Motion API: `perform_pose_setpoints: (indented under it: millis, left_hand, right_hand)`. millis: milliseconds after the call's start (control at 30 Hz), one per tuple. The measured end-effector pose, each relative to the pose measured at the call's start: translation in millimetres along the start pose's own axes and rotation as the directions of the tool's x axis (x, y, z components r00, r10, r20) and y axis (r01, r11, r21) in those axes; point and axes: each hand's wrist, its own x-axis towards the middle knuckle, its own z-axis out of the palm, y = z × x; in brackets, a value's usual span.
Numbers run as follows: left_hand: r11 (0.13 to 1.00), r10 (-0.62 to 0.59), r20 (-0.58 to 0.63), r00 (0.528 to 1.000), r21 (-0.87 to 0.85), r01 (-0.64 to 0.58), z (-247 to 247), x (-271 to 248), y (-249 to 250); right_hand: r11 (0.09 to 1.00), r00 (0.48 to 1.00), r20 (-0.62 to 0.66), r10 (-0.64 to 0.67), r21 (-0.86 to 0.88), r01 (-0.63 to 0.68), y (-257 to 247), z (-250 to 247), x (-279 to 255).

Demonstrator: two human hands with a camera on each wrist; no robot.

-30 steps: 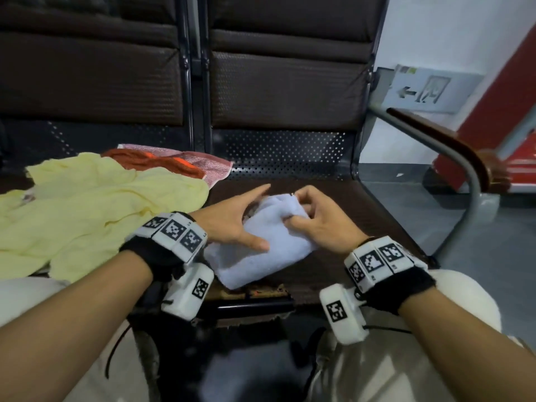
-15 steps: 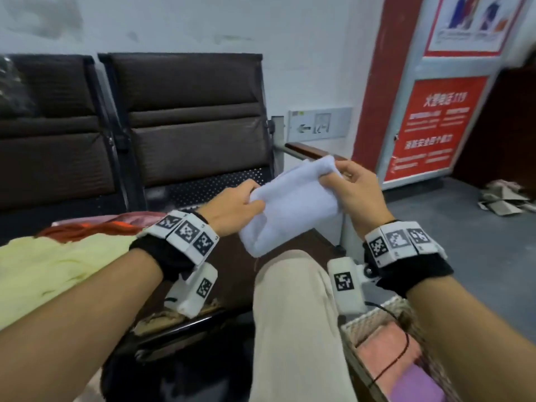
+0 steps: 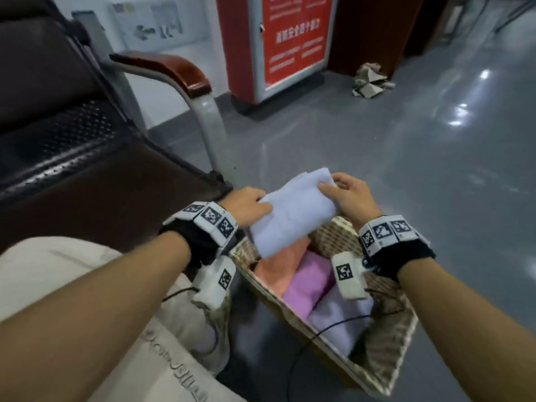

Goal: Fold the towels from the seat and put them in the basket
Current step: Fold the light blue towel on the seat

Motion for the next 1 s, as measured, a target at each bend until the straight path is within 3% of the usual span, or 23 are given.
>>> perform_pose_setpoints:
  millis: [133, 233, 333, 433, 600, 700, 800, 900, 1000]
  left_hand:
    - [1.0, -0.021, 0.21, 0.977, -0.007, 0.023, 79.4, 25.2, -11.9]
    - [1.0, -0.004, 0.379, 0.925, -0.01, 0.009, 122.3, 36.9, -20.7]
    - [0.998, 0.005, 0.502, 0.865, -0.053, 0.025, 153.9, 54.7, -33.1]
    - [0.997, -0.075, 0.549, 0.832, 0.023, 0.074, 174.1, 67.4, -40.6]
    - [0.985, -0.173, 0.472, 0.864, 0.089, 0.149, 186.3, 69.7, -53.2]
    - [0.981, -0.189, 0.417, 0.889, 0.043, 0.188, 171.4, 66.3, -53.6]
    - [0.984, -0.172, 0.327, 0.929, 0.007, 0.179, 138.2, 60.6, -50.9]
    - [0.985, -0.149, 0.198, 0.969, -0.058, 0.164, 88.2, 47.7, -51.9]
    - [0.981, -0.15, 0.031, 0.988, -0.119, 0.152, 22.4, 26.4, -58.4]
  right_hand:
    - [0.96, 0.99, 0.063, 0.128, -0.259, -0.107, 65.3, -22.5, 2.9]
    - [0.875, 0.964, 0.101, 0.244, -0.452, -0.174, 104.0, -31.7, 4.1]
    - [0.799, 0.939, 0.118, 0.323, -0.565, -0.204, 139.9, -29.7, 10.6]
    - [0.785, 0.922, 0.125, 0.365, -0.574, -0.233, 167.9, -19.4, 13.7]
    - [0.737, 0.885, 0.067, 0.46, -0.585, -0.339, 199.8, 3.8, 17.2]
    - [0.659, 0.887, 0.027, 0.461, -0.68, -0.322, 199.8, 11.3, 18.3]
    - [0.605, 0.928, 0.034, 0.37, -0.767, -0.213, 176.5, 17.2, 22.5]
    - [0.6, 0.959, 0.148, 0.244, -0.799, -0.03, 129.1, 33.4, 29.2]
    - [0.62, 0.956, 0.28, 0.092, -0.767, 0.165, 64.8, 65.3, 37.9]
